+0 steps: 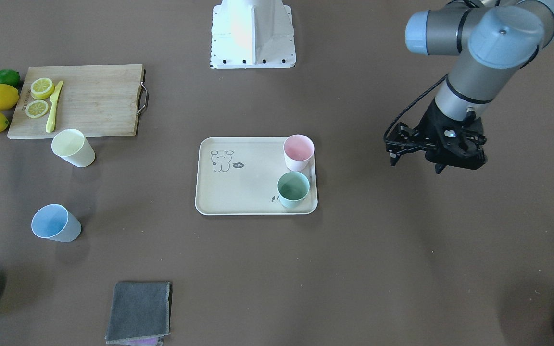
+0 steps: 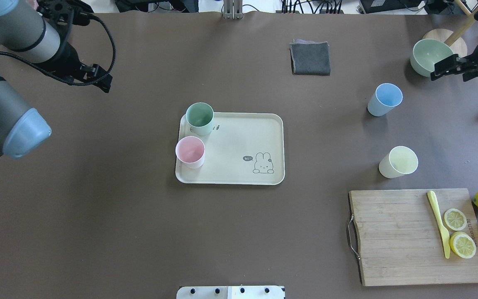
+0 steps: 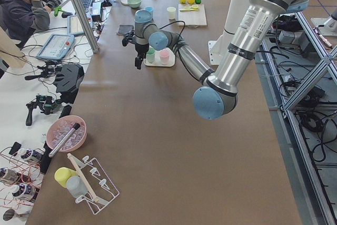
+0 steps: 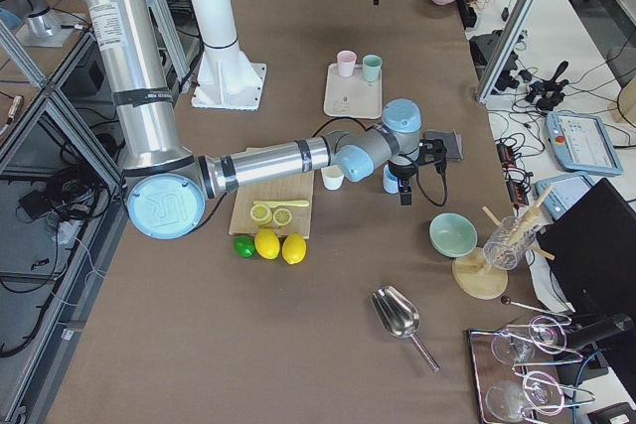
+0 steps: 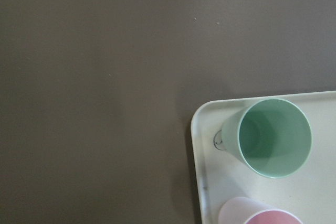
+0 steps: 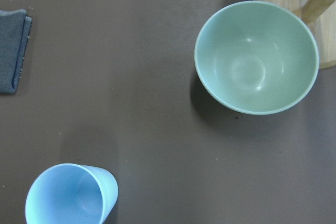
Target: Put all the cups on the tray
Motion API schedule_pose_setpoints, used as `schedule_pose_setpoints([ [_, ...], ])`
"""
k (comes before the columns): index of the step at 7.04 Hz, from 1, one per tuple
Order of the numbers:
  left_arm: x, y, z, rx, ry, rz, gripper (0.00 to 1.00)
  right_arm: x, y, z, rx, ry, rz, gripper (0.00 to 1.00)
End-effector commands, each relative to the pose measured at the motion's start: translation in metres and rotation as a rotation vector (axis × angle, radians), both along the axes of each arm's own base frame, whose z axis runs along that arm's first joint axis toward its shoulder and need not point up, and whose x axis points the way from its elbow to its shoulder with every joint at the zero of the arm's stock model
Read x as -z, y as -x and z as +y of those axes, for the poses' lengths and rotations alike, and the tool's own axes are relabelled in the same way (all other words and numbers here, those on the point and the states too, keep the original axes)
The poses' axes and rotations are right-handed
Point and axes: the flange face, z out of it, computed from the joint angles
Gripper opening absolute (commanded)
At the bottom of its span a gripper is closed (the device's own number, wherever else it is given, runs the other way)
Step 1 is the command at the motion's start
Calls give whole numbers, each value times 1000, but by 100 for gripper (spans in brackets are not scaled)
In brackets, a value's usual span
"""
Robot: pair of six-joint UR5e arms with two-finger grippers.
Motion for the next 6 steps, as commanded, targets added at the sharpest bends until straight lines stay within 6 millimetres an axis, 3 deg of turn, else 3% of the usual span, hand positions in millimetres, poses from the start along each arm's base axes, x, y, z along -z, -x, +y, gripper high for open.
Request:
schedule_pose_setpoints([
  [1, -11, 12, -3, -9, -18, -16, 98, 31, 71, -9, -33, 37, 6, 96],
  [4, -13, 12, -4, -3, -19, -22, 98, -2, 110, -2, -17, 43, 87, 89],
  [5, -13, 12, -4, -1, -15, -22, 98, -9, 113, 4, -10, 51, 93, 81],
  [6, -14, 11, -4, -2, -14, -23, 98, -7, 121, 8, -41, 87, 80, 50],
])
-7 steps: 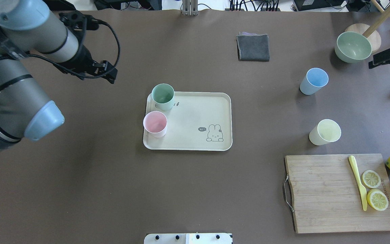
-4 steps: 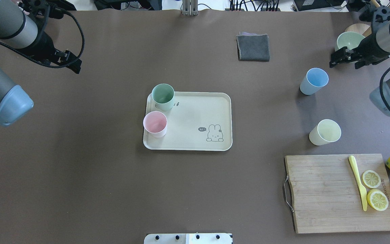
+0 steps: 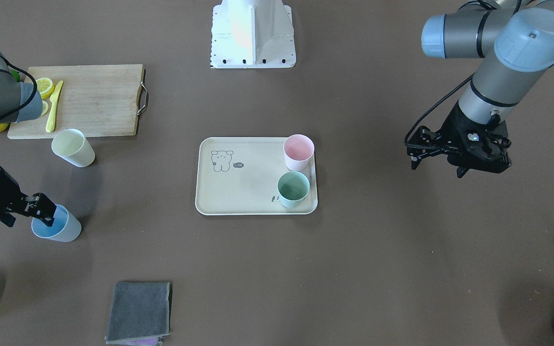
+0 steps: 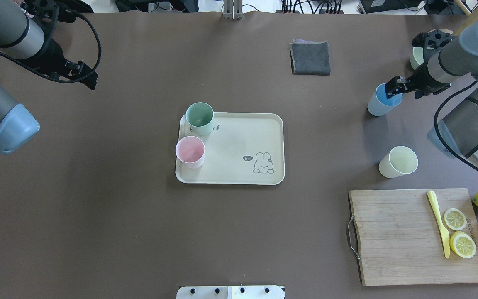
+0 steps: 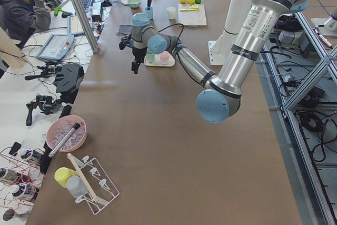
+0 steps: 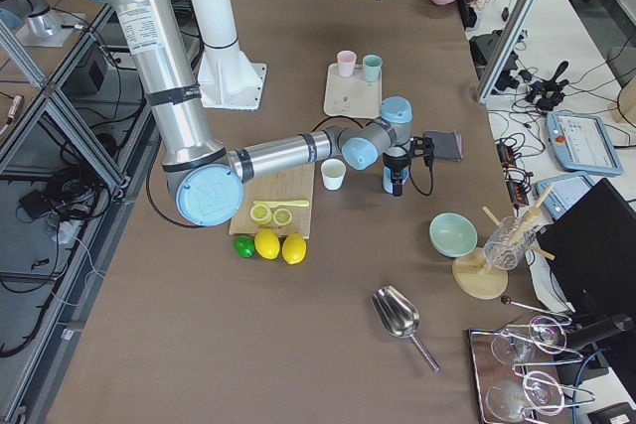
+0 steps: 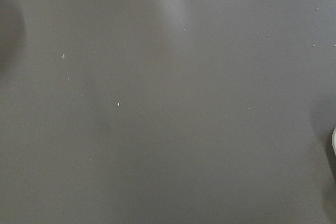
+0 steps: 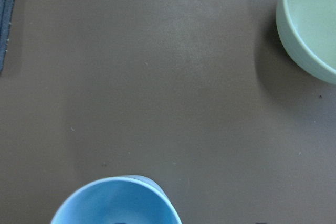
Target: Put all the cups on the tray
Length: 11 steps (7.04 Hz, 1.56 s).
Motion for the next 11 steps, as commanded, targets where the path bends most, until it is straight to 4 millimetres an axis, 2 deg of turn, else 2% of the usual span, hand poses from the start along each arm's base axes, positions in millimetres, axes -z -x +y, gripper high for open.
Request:
schedule_pose_setpoints([
  [1, -1, -3, 1, -2, 1, -1, 98, 10, 26, 7, -54, 41, -10, 5],
  [2, -3, -4, 0, -3, 5, -3, 98, 18, 32, 7, -54, 34, -18, 0],
  [3, -5, -4, 0, -3, 7, -5, 98, 25, 33, 6, -55, 27, -27, 0],
  [5, -4, -4, 0, -2, 7, -4, 98, 80, 37, 16, -101, 23, -106, 0],
  [6, -6, -4, -1, -6, 6, -8, 98, 113, 59, 19, -129, 47, -157, 0],
  [7, -12, -4, -1, -8, 9, -9, 98, 148, 100, 28, -154, 92, -195, 0],
  [8, -16, -4, -2, -7, 3, -4, 98, 193, 149, 36, -196, 112, -179, 0],
  [9, -17, -5, -2, -7, 4, -5, 98, 233, 189, 52, -216, 139, -194, 0],
  [10, -17, -5, -2, -7, 4, -5, 98, 256, 220, 72, -202, 133, -208, 0],
  [11, -17, -5, -2, -7, 4, -5, 98, 260, 239, 83, -188, 115, -207, 0],
])
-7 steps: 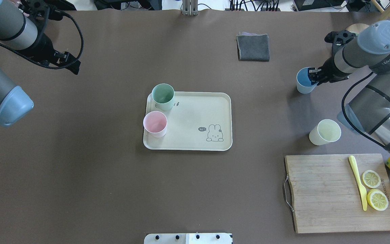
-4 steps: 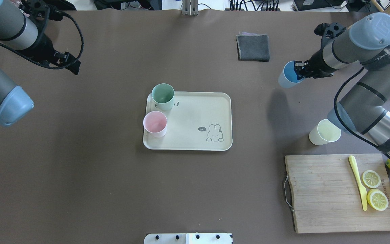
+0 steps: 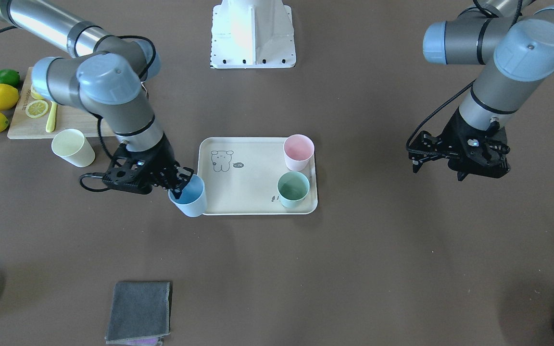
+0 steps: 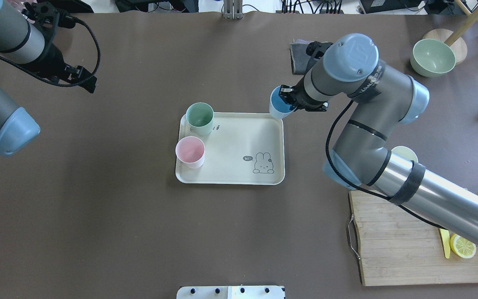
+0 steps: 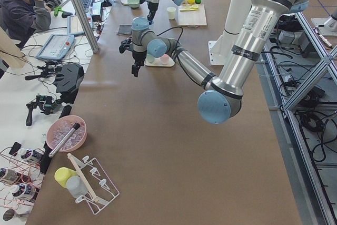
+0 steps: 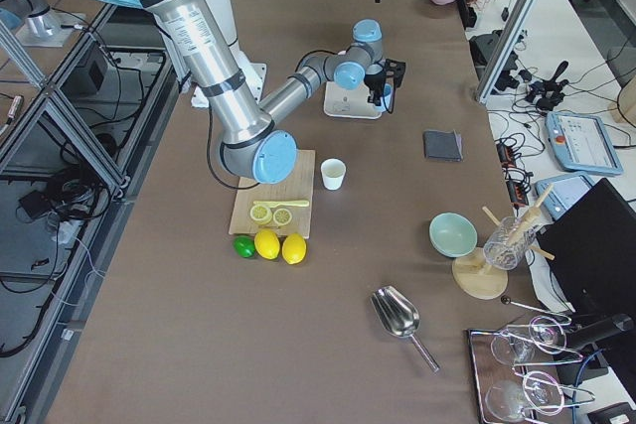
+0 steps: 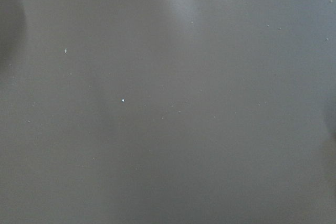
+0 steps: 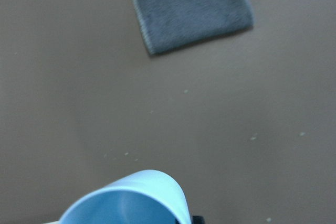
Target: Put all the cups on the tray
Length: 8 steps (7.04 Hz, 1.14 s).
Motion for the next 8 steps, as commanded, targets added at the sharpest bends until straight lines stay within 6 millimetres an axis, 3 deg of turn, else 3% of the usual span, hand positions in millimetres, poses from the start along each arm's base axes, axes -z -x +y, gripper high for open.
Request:
schedule_pose_setpoints([
  [1, -1, 0, 0, 0, 1, -1, 98, 18, 34, 22, 17, -15, -7, 8],
  [3, 0, -1, 1, 5, 5, 2, 98, 5, 33, 17, 18, -7, 21, 54],
  [5, -1, 0, 0, 4, 6, 0, 98, 13, 21, 7, 9, -18, 11, 100],
  [6, -1, 0, 0, 5, 6, 1, 98, 18, -7, -9, 27, -23, -3, 100],
  [7, -1, -1, 1, 6, 9, 1, 98, 11, -57, -27, 88, -5, 12, 100],
  [8, -5, 0, 2, 6, 13, -2, 98, -18, -108, -8, 139, -64, 45, 100],
])
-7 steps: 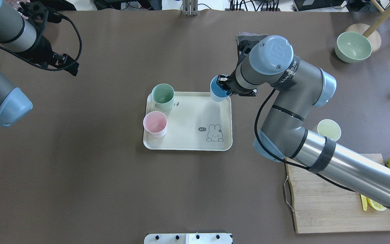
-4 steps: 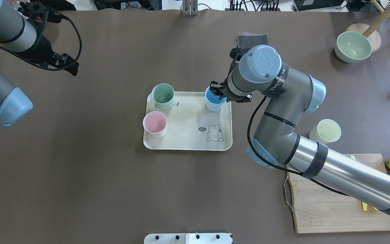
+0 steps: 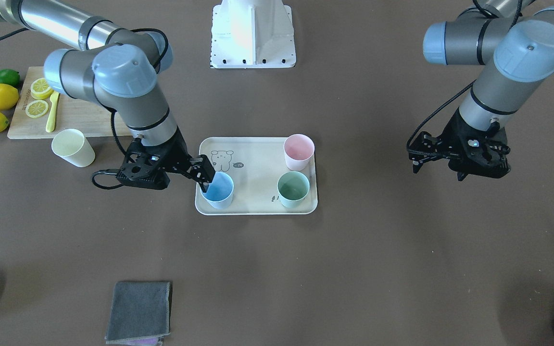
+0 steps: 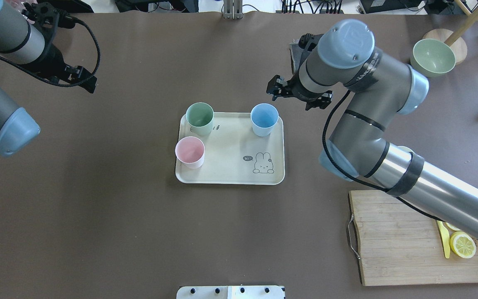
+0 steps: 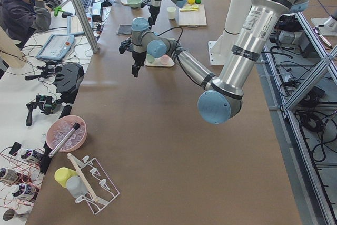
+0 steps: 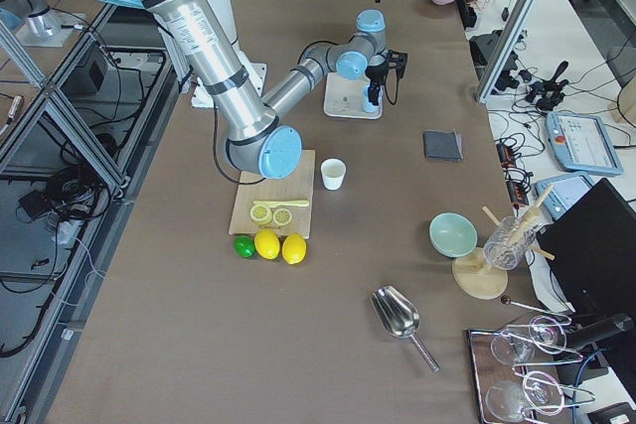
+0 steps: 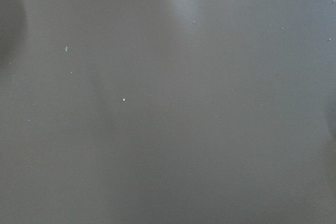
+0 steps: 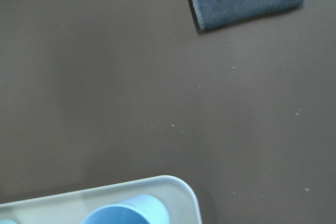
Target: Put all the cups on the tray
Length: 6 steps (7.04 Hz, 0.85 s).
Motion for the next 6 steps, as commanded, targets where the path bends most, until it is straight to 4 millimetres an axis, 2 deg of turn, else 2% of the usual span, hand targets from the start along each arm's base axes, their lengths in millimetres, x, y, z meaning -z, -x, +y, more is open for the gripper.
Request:
schedule_pose_setpoints([
  [1, -4, 0, 1, -2, 4, -4, 98, -66, -108, 39, 102, -80, 58, 100],
  [2, -4, 0, 1, -1, 3, -5, 98, -96, -143, 59, 114, -71, 74, 100],
  [5, -3, -1, 1, -3, 3, -2, 98, -200, -186, 114, 171, -133, 90, 100],
  [6, -3, -1, 1, -3, 3, -2, 98, -227, -197, 130, 175, -128, 106, 100],
])
